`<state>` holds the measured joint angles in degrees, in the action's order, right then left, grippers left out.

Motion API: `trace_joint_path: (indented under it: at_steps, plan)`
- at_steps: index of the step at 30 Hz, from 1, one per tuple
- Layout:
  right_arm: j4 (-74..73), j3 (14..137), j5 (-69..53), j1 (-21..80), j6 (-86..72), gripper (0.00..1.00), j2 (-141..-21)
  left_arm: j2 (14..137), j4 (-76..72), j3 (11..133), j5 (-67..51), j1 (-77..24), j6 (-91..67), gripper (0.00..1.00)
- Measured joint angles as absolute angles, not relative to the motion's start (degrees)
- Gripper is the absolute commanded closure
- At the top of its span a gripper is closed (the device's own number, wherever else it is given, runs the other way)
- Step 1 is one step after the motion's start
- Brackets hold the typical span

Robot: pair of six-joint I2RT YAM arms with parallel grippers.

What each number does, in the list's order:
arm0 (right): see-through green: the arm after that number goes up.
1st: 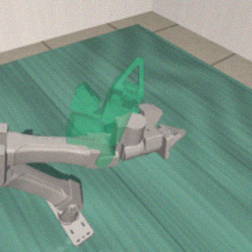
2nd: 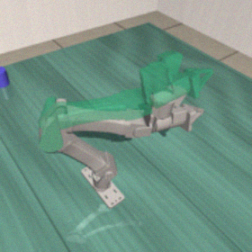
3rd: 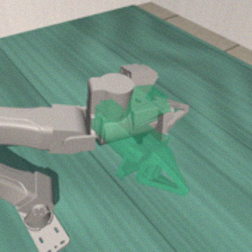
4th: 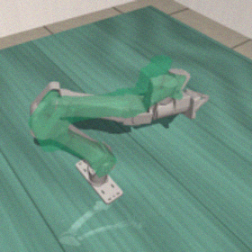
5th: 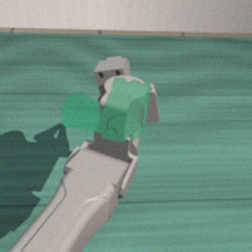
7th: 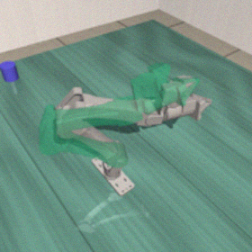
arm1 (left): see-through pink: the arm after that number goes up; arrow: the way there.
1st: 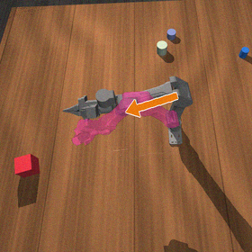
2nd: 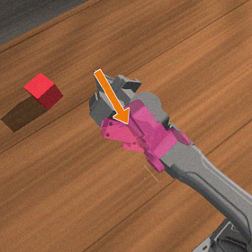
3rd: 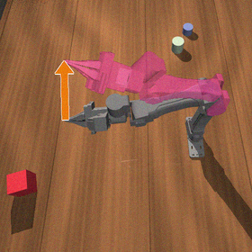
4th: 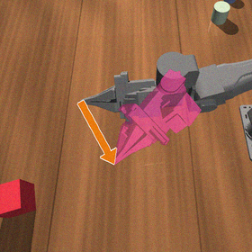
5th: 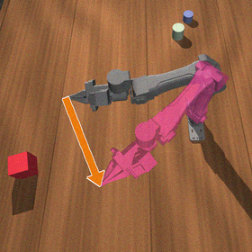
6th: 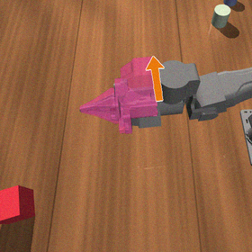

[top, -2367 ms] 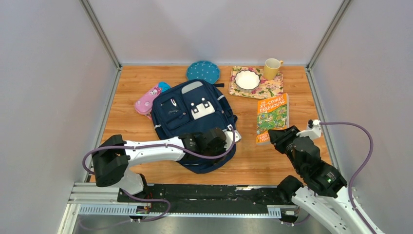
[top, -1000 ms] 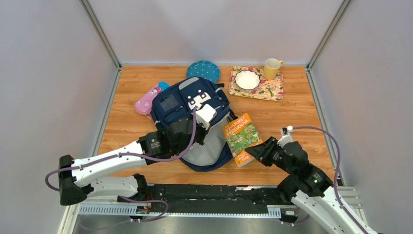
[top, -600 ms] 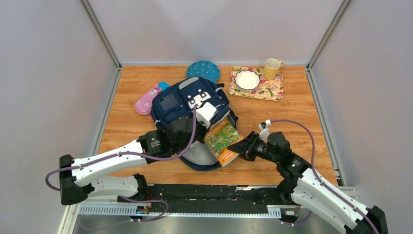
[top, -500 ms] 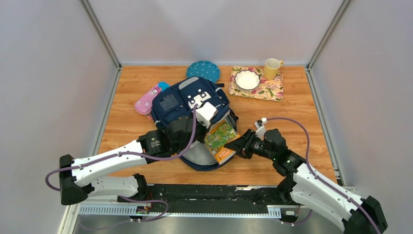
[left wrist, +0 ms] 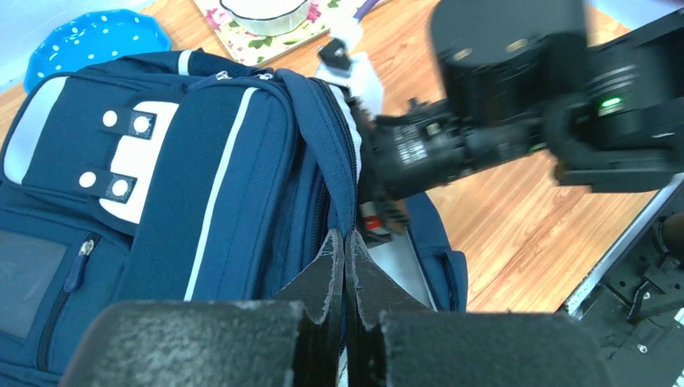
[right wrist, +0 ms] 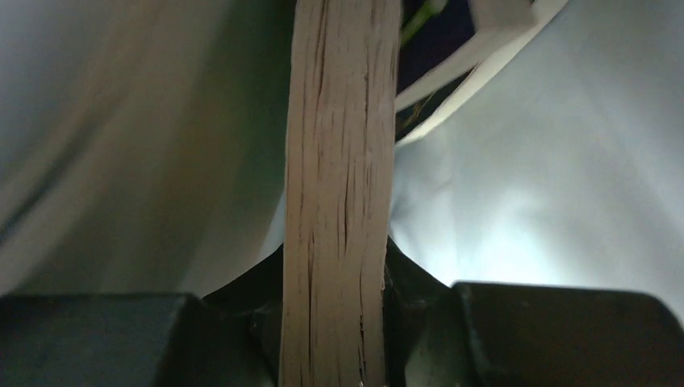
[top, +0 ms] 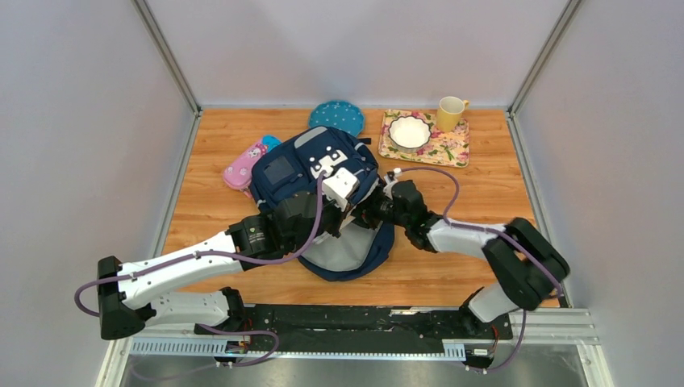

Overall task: Pack the student bag
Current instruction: Place the book in the student bag.

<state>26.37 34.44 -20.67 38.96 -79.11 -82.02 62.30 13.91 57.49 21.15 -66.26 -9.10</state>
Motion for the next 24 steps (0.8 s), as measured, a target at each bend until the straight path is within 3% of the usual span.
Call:
trace_joint_path:
  at_steps: [3, 6, 10, 12, 13, 21, 24]
  plan:
    - [32.58, 36.49, -18.41, 39.44, -80.31, 0.97, -90.85, 61.80, 13.78, 57.43, 21.08, -66.13, -10.07, 1.00]
    - [38.59, 38.35, -16.08, 40.36, -81.28, 0.84, -98.26, 60.82, 12.86, 56.14, 21.08, -66.13, -10.90, 1.00]
    - [43.00, 38.81, -14.59, 40.86, -81.58, 0.52, -101.65, 60.25, 12.58, 55.18, 21.15, -66.13, -11.68, 1.00]
    - [44.29, 37.63, -14.41, 40.84, -81.23, 0.47, -101.69, 59.55, 12.45, 54.59, 21.30, -66.13, -11.75, 1.00]
    - [44.25, 37.36, -14.41, 40.82, -81.21, 0.39, -101.69, 59.11, 12.38, 54.19, 21.34, -66.15, -11.77, 1.00]
    - [42.76, 30.28, -15.00, 40.80, -79.70, 0.36, -95.72, 56.55, 11.33, 52.07, 21.76, -66.15, -11.79, 1.00]
    - [43.05, 28.73, -15.09, 40.82, -79.83, 0.49, -94.37, 56.55, 11.27, 51.96, 21.78, -66.19, -11.75, 1.00]
